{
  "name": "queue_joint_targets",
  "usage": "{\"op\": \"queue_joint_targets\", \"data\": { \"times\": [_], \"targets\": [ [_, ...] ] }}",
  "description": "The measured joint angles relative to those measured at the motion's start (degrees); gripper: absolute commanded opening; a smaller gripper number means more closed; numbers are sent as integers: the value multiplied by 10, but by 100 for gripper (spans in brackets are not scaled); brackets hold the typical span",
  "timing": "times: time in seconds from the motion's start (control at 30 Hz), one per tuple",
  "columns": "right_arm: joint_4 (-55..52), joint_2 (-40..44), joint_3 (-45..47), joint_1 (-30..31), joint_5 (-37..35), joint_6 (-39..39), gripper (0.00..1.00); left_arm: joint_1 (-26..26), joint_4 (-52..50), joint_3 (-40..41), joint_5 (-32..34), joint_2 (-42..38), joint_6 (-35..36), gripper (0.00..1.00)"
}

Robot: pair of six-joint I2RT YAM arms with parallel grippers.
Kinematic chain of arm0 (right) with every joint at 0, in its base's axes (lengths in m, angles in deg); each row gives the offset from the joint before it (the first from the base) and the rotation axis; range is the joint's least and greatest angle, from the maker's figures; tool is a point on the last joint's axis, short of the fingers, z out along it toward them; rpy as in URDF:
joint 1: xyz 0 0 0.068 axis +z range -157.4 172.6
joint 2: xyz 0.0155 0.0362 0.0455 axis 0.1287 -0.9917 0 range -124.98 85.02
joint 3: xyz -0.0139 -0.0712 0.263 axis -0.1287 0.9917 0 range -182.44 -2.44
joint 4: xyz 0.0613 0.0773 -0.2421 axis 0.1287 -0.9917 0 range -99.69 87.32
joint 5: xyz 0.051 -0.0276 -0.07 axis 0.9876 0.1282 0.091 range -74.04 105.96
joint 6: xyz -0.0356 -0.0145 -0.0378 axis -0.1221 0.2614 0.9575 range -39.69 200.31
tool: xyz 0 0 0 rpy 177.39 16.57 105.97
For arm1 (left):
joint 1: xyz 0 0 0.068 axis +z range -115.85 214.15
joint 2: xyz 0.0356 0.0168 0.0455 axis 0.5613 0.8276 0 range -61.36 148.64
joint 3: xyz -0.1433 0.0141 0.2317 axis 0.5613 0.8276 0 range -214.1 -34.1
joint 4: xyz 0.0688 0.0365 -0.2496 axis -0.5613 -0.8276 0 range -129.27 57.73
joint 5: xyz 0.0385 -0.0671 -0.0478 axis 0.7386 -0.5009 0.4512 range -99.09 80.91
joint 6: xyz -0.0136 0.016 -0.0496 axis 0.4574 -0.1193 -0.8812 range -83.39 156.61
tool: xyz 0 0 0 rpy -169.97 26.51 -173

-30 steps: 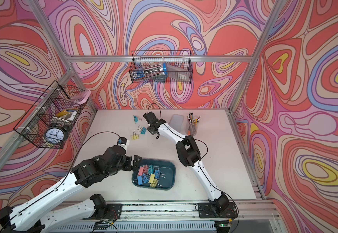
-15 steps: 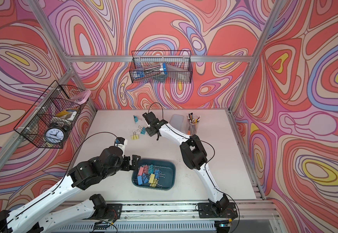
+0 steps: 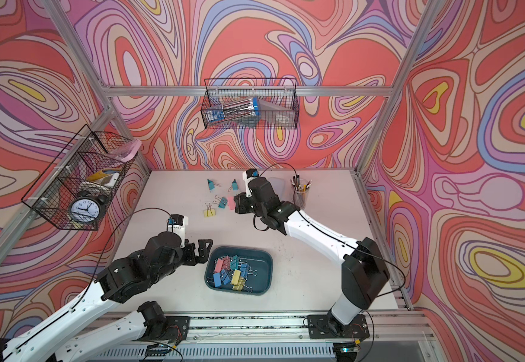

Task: Put the binder clips in the storage box
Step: Place the binder clip in the storage box.

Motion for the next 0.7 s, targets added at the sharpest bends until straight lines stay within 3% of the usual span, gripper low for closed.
{"op": "queue_joint_targets", "data": {
  "times": [0.4,0.7],
  "targets": [
    [79,209,330,146,-115,-282,0,25,26,35,-9,-12,-26,99],
    [85,222,387,175,-133,-365,0,104,72,72,-98,-11,-49,99]
  ]
}}
